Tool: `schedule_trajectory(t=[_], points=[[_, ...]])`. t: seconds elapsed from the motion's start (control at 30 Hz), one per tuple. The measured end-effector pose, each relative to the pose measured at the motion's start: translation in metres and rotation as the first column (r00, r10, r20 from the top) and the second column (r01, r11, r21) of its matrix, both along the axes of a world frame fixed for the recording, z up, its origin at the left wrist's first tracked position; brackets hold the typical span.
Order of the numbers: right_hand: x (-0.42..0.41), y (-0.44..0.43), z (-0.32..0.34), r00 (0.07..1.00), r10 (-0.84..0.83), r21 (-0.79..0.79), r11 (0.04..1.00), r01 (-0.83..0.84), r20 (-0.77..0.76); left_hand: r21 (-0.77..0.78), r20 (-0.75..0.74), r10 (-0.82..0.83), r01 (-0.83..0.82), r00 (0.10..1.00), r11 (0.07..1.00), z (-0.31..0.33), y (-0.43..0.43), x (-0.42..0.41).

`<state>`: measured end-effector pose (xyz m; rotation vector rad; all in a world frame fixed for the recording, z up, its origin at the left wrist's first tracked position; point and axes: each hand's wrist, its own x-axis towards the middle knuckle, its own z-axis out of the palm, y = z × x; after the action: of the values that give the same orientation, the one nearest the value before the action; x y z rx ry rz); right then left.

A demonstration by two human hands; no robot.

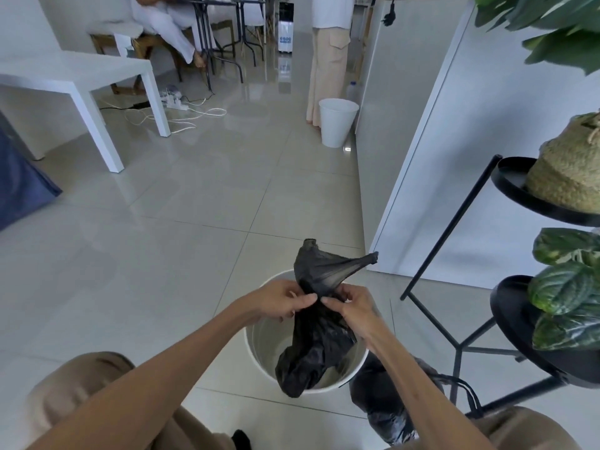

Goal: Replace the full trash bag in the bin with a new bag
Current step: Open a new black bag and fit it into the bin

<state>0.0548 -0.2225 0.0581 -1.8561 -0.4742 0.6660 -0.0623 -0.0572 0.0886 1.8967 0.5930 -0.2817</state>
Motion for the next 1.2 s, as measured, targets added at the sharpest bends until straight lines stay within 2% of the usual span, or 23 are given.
schedule_trajectory(t=[0.1,0.17,0.2,0.23,0.3,0.33,0.4,0.5,0.6,0.67,0.73,0.77,0.83,0.87,0.9,0.93,0.97,1.0,1.03,1.1,1.13,1.2], points=[[0.004,-0.006,-0.007,0.996,-0.054,0.027,0.998,0.056,-0.075,0.067,-0.047,-0.029,0.032,0.998,0.997,-0.008,-0.006,0.011],[0.006,-0.007,-0.014,0.992,-0.072,0.024,0.997,0.075,-0.101,0.224,-0.012,0.039,-0.035,0.999,0.974,-0.012,-0.007,0.016],[0.008,-0.007,-0.018,0.989,-0.095,0.024,0.995,0.098,-0.113,0.236,0.014,0.091,-0.092,0.996,0.967,-0.014,-0.007,0.017],[0.009,-0.007,-0.021,0.984,-0.127,0.019,0.991,0.130,-0.123,0.163,0.016,0.160,-0.161,0.987,0.973,-0.014,-0.008,0.016],[0.011,-0.007,-0.026,0.971,-0.189,0.029,0.980,0.195,-0.144,-0.126,-0.061,0.284,-0.290,0.957,0.949,-0.014,-0.009,0.011],[0.011,-0.006,-0.028,0.964,-0.220,0.034,0.973,0.228,-0.152,-0.264,-0.102,0.308,-0.324,0.946,0.908,-0.016,-0.011,0.007],[0.012,-0.003,-0.029,0.953,-0.275,0.013,0.960,0.279,-0.125,-0.437,-0.120,0.305,-0.326,0.945,0.838,-0.016,-0.015,0.002],[0.014,0.000,-0.025,0.946,-0.323,-0.072,0.944,0.322,-0.006,-0.573,-0.006,0.383,-0.317,0.924,0.756,-0.007,-0.021,-0.008],[0.020,0.000,-0.023,0.929,-0.371,-0.130,0.920,0.370,0.015,-0.688,0.154,0.467,-0.245,0.871,0.683,0.010,-0.014,-0.032],[0.025,-0.001,-0.024,0.915,-0.404,-0.166,0.902,0.399,0.001,-0.702,0.249,0.412,-0.129,0.877,0.700,0.025,-0.016,-0.056],[0.027,-0.001,-0.025,0.908,-0.419,-0.185,0.893,0.409,-0.012,-0.593,0.325,0.241,-0.002,0.915,0.805,0.040,-0.026,-0.082],[0.027,0.001,-0.025,0.907,-0.422,-0.188,0.891,0.413,-0.011,-0.486,0.345,0.111,0.076,0.932,0.871,0.046,-0.035,-0.093],[0.025,0.006,-0.025,0.903,-0.430,-0.177,0.889,0.423,-0.003,-0.158,0.321,-0.195,0.255,0.927,0.954,0.055,-0.057,-0.109],[0.022,0.009,-0.024,0.901,-0.433,-0.173,0.888,0.427,0.001,0.047,0.298,-0.339,0.341,0.892,0.939,0.055,-0.069,-0.115],[0.019,0.012,-0.024,0.903,-0.429,-0.167,0.891,0.422,-0.002,0.277,0.282,-0.474,0.402,0.834,0.873,0.051,-0.079,-0.117],[0.016,0.015,-0.023,0.907,-0.421,-0.159,0.896,0.414,-0.014,0.516,0.247,-0.580,0.401,0.776,0.757,0.047,-0.086,-0.117],[0.013,0.016,-0.023,0.911,-0.412,-0.147,0.903,0.404,-0.027,0.695,0.232,-0.652,0.346,0.722,0.631,0.041,-0.091,-0.116],[0.011,0.017,-0.022,0.915,-0.402,-0.137,0.909,0.395,-0.033,0.801,0.252,-0.674,0.240,0.695,0.548,0.038,-0.093,-0.115],[0.010,0.017,-0.022,0.919,-0.392,-0.126,0.914,0.386,-0.030,0.809,0.352,-0.636,0.118,0.687,0.576,0.037,-0.091,-0.111],[0.011,0.014,-0.020,0.926,-0.377,-0.107,0.921,0.373,-0.014,0.684,0.558,-0.445,-0.084,0.700,0.725,0.045,-0.080,-0.097],[0.010,0.013,-0.018,0.930,-0.368,-0.095,0.926,0.366,-0.007,0.638,0.596,-0.349,-0.162,0.723,0.753,0.053,-0.073,-0.087],[0.008,0.011,-0.016,0.936,-0.351,-0.066,0.934,0.350,-0.012,0.610,0.525,-0.248,-0.156,0.814,0.777,0.057,-0.060,-0.059]])
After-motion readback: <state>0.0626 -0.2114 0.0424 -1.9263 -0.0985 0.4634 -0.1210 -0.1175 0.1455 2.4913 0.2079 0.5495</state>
